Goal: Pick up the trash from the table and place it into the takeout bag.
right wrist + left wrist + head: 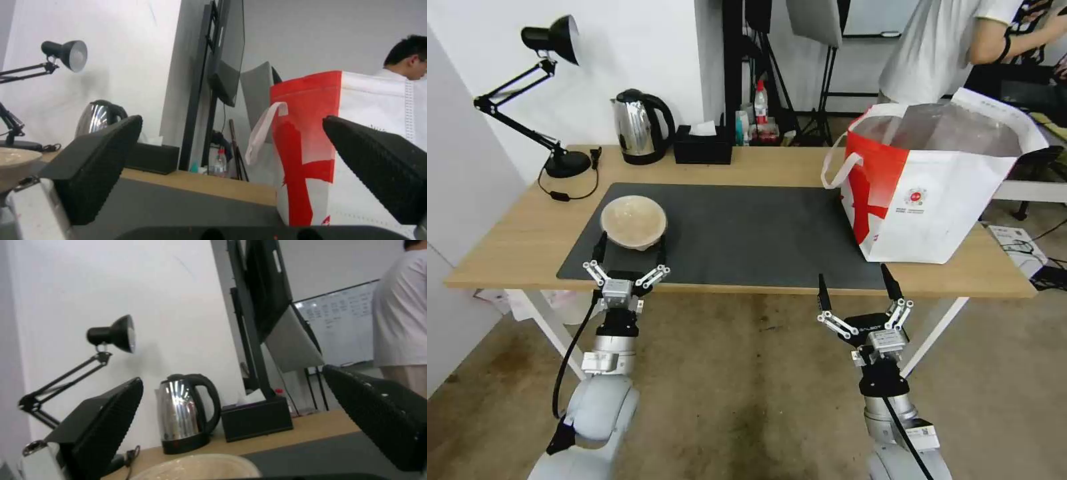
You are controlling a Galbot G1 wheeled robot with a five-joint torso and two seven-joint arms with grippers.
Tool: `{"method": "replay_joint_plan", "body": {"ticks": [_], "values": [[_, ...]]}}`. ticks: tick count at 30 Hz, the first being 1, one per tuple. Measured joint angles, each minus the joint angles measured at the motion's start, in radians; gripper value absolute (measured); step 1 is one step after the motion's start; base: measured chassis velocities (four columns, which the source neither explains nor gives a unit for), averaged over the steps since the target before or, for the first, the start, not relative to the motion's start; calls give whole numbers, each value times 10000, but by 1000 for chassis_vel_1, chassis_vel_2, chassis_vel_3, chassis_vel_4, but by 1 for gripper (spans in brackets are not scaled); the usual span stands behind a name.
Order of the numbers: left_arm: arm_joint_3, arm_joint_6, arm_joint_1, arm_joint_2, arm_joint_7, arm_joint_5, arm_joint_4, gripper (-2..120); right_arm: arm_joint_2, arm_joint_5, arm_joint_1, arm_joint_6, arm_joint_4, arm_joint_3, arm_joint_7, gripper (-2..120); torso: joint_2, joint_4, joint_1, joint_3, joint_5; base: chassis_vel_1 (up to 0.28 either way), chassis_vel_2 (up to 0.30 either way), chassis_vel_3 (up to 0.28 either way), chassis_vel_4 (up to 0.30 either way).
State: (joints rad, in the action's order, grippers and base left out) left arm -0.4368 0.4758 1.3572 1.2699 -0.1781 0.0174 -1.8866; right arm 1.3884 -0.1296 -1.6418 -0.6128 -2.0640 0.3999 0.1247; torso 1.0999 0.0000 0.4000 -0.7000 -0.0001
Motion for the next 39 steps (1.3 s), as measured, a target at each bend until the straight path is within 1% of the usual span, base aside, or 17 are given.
{"method": "replay_joint_plan", "body": {"ticks": [1,3,4,6,11,14,19,23,28,33,39], "values": [[0,0,0,0,0,0,0,100,0,0,0,0,0,0,0,100,0,0,0,0,0,0,0,0,0],[84,0,-244,-207,229,107,249,100,0,0,0,0,0,0,0,100,0,-1,1,0,0,0,0,0,0],[84,0,-244,-207,229,107,249,100,0,0,0,0,0,0,0,100,0,-1,1,0,0,0,0,0,0],[161,6,-445,-381,375,157,483,100,0,1,0,0,0,0,0,100,0,0,0,0,0,0,0,0,0],[220,25,-708,-566,623,213,740,100,0,1,0,0,0,0,0,100,0,0,0,0,0,0,0,0,0],[293,38,-1077,-794,920,269,1022,100,0,1,0,0,0,0,0,100,0,0,0,0,0,0,0,0,0],[297,45,-1358,-958,1205,347,1245,100,0,2,0,0,0,0,0,100,0,0,1,0,0,0,0,0,0],[321,48,-1665,-1319,1542,465,1638,100,0,1,-1,0,0,0,0,100,0,1,0,0,0,0,0,0,0],[304,49,-1923,-1580,1783,476,1945,100,0,1,0,0,0,0,0,100,0,0,0,0,-1,0,0,0,0],[168,40,-2091,-1845,2079,445,2167,100,0,1,0,0,1,0,0,100,0,0,0,0,-1,0,0,0,0],[8,-36,-2131,-2059,2278,409,2268,100,0,1,0,0,1,0,0,100,0,0,0,0,0,0,0,0,0]]}}
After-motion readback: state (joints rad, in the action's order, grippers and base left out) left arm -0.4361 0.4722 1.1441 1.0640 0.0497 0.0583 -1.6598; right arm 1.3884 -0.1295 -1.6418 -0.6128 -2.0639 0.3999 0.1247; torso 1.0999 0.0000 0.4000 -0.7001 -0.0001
